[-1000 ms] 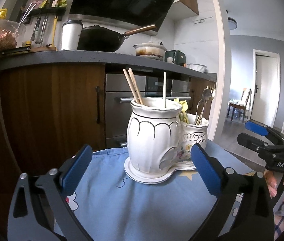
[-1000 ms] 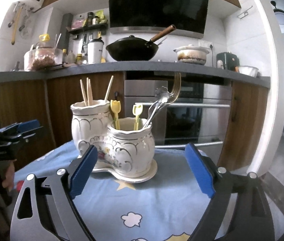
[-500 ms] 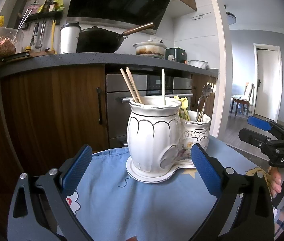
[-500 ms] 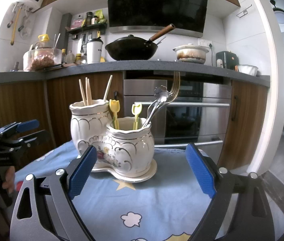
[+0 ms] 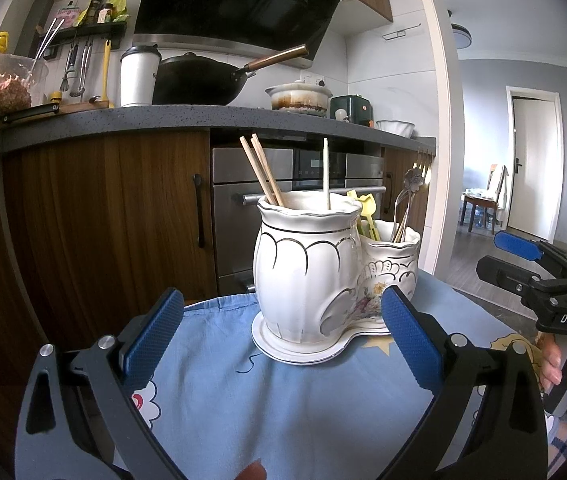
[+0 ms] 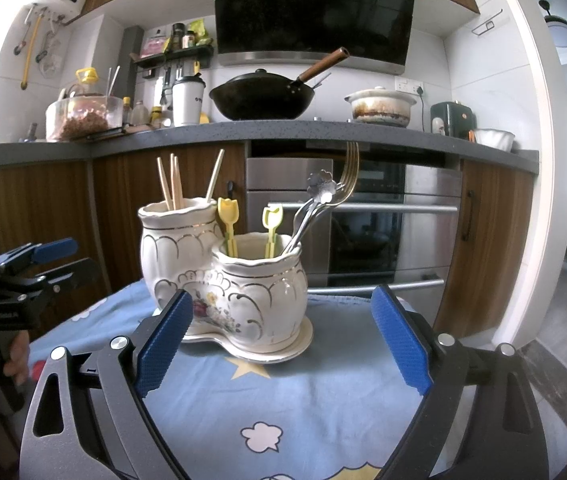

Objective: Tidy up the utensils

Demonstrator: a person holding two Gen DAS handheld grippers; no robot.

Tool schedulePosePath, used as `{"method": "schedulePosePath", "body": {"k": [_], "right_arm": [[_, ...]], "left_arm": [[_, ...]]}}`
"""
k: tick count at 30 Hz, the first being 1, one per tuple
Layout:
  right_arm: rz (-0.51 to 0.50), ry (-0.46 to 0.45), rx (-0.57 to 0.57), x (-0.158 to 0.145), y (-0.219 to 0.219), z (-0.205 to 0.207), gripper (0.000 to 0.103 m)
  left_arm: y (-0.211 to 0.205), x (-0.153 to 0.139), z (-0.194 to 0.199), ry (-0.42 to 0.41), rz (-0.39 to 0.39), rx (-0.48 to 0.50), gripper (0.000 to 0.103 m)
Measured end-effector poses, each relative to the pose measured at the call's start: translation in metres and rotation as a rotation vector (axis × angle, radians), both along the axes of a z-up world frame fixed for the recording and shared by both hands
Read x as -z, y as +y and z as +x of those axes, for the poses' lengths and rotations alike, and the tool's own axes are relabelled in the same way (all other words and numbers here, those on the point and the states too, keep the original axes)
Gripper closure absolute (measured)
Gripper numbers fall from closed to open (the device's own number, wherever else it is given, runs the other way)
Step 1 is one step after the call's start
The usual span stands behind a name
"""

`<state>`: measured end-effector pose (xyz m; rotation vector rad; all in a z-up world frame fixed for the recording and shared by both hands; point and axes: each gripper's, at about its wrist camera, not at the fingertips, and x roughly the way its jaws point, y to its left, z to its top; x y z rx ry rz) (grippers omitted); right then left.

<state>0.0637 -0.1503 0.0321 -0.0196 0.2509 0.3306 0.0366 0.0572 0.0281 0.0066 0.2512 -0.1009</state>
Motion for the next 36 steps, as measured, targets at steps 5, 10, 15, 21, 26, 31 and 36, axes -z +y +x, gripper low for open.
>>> {"method": "schedulePosePath", "body": {"k": [5, 10, 15, 21, 26, 31, 36], "right_arm": [[0.0, 0.0, 0.0, 0.0, 0.0001, 0.0, 0.013], [0.0, 0.0, 0.0, -0.0001, 0.0001, 0.0, 0.012], [0.0, 0.001, 0.0, -0.0001, 0.0002, -0.0001, 0.012], [-0.001, 0.001, 0.0, 0.0, 0.0001, 0.0001, 0.012], [0.0, 0.0, 0.0, 0.0, -0.0002, 0.0001, 0.012], [-0.001, 0.001, 0.0, 0.0, -0.0002, 0.0002, 0.012], [-0.001, 0.0, 0.0, -0.0001, -0.0002, 0.0001, 0.012]], "left_arm": [[-0.0003, 0.0, 0.0002, 0.0, -0.001, 0.0, 0.006], [-0.0001, 0.0002, 0.0004, 0.0, -0.002, -0.001, 0.006], [0.0017, -0.0012, 0.0012, 0.002, -0.004, -0.01, 0.006], [0.0025, -0.0015, 0.0012, 0.002, -0.004, -0.012, 0.006], [0.003, -0.0013, 0.0016, 0.005, -0.006, -0.015, 0.006], [0.0033, -0.0012, 0.0017, 0.005, -0.006, -0.015, 0.005], [0.0034, -0.0012, 0.0018, 0.006, -0.006, -0.015, 0.006]]}}
